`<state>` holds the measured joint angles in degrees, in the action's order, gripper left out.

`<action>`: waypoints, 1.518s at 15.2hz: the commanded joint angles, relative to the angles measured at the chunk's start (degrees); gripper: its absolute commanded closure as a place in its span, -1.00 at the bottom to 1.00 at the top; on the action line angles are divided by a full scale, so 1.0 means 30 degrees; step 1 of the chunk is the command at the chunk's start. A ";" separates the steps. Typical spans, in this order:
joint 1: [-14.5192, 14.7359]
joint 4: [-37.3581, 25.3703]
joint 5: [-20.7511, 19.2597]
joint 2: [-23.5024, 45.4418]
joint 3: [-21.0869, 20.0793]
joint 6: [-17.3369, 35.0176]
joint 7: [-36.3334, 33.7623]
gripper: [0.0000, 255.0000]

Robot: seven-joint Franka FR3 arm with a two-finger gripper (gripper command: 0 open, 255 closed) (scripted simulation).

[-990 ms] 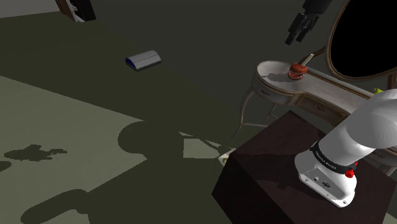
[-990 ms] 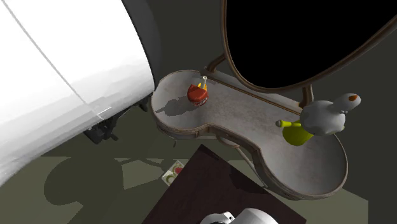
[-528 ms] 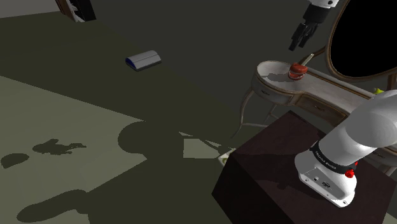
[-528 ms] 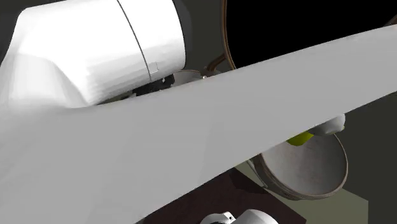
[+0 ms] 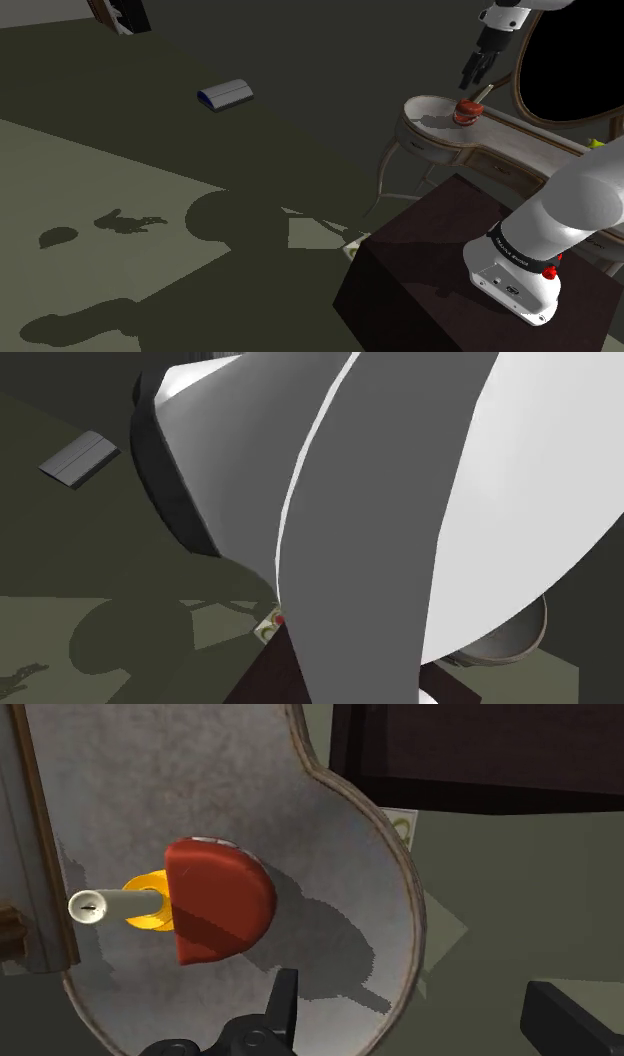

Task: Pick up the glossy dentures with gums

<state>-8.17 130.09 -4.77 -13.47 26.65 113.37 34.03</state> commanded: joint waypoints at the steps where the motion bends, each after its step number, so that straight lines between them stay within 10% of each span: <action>1: -0.0134 -0.0668 0.0232 0.1273 0.0584 0.0305 0.0975 -1.00; 17: -0.1175 -0.2563 0.2579 0.7155 0.1875 0.2900 0.4834 -1.00; 18: -0.1180 -0.2583 0.2580 0.7160 0.1878 0.2884 0.4843 1.00; 23: -0.1175 -0.2590 0.2582 0.7162 0.1874 0.2880 0.4834 1.00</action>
<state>-11.71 122.16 2.98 7.89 32.29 122.02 48.55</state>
